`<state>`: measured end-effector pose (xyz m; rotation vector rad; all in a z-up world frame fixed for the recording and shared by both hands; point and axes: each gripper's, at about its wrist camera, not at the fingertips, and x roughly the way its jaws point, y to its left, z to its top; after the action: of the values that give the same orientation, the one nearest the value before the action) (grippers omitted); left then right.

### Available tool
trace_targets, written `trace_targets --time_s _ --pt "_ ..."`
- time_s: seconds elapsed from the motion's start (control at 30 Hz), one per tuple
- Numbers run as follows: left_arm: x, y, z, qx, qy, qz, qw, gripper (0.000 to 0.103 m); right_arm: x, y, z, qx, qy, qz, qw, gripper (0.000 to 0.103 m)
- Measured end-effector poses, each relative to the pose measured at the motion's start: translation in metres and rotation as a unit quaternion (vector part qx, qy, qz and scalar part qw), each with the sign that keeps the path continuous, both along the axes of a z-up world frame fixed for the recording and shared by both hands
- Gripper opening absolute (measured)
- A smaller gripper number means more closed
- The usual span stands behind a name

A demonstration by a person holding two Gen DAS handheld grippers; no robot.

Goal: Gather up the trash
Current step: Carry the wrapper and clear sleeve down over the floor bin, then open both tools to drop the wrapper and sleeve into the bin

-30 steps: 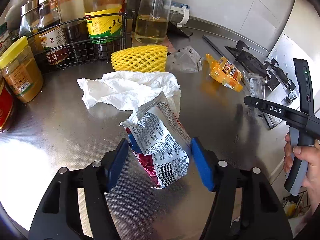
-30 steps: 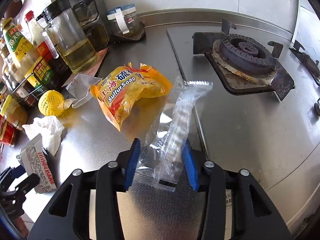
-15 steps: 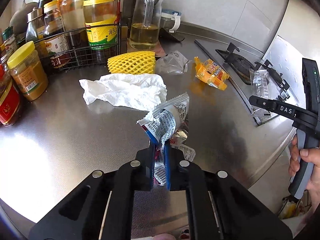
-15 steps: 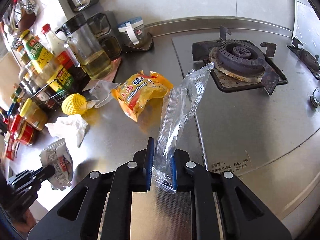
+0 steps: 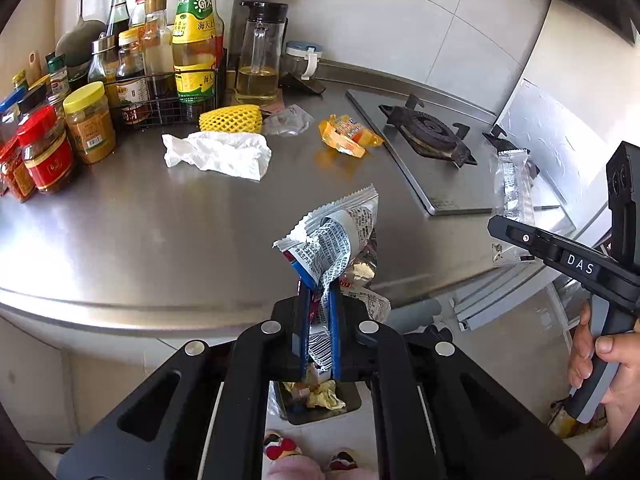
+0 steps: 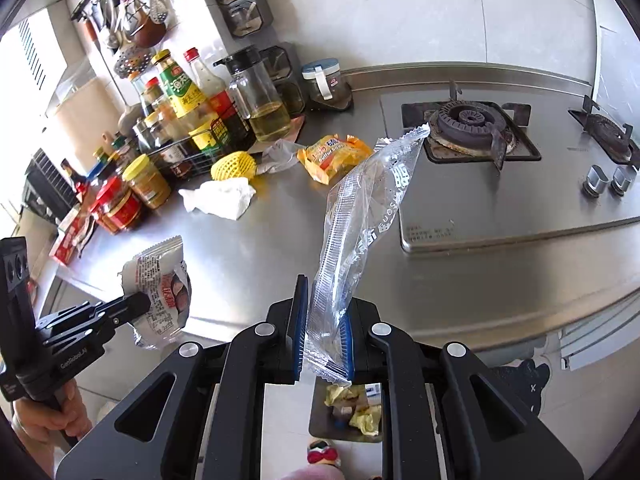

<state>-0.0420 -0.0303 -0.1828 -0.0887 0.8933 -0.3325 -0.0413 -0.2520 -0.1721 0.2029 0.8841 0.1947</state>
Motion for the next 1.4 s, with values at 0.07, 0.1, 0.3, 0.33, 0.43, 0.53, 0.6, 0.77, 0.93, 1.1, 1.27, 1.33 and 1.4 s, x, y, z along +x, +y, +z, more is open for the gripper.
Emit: trace_targets --time_s 0.07,0.1,0.3,0.33,0.43,0.53,0.6,0.77,0.93,1.1,1.27,1.33,1.4 --pt "-0.020 -0.006 -0.006 -0.001 0.009 -0.003 1.0000 0.007 -0.018 -0.003 -0.004 0.000 0.006 0.003 1.000 0.016" --pt "-0.029 -0.009 -0.011 -0.001 0.015 -0.004 0.9999 0.007 -0.026 -0.005 -0.007 0.001 0.009 0.005 1.000 0.016" --pt "-0.073 -0.020 -0.055 -0.001 0.067 -0.007 0.9978 0.007 -0.065 -0.012 -0.043 0.004 0.047 0.015 0.999 0.016" --pt "-0.077 -0.021 -0.065 -0.002 0.078 -0.006 0.9970 0.007 -0.069 -0.013 -0.053 0.005 0.059 0.016 0.998 0.016" --pt "-0.086 -0.022 -0.097 0.001 0.112 -0.002 0.9938 0.007 -0.078 -0.013 -0.090 0.007 0.100 0.020 0.995 0.016" --pt "-0.087 -0.024 -0.132 0.000 0.146 0.001 0.9892 0.007 -0.083 -0.011 -0.129 0.006 0.134 0.024 0.991 0.016" --pt "-0.084 -0.025 -0.158 -0.003 0.171 0.002 0.9853 0.007 -0.080 -0.010 -0.158 0.020 0.163 0.024 0.986 0.016" --pt "-0.072 -0.031 -0.221 0.001 0.217 0.001 0.9761 0.007 -0.066 -0.003 -0.221 0.040 0.215 0.023 0.975 0.016" --pt "-0.059 -0.038 -0.286 0.009 0.252 0.005 0.9677 0.007 -0.047 0.007 -0.276 0.058 0.247 0.019 0.967 0.016" --pt "-0.045 -0.043 -0.339 0.015 0.276 0.010 0.9609 0.007 -0.025 0.013 -0.328 0.066 0.281 0.011 0.957 0.016" --pt "-0.030 -0.047 -0.375 0.009 0.297 0.001 0.9548 0.007 -0.013 0.020 -0.369 0.086 0.312 -0.001 0.946 0.016" --pt "-0.028 -0.049 -0.385 0.003 0.306 0.000 0.9522 0.009 -0.010 0.023 -0.377 0.095 0.318 -0.003 0.943 0.019" --pt "-0.028 -0.051 -0.389 -0.007 0.312 0.004 0.9499 0.019 -0.009 0.026 -0.379 0.101 0.316 -0.003 0.943 0.020"
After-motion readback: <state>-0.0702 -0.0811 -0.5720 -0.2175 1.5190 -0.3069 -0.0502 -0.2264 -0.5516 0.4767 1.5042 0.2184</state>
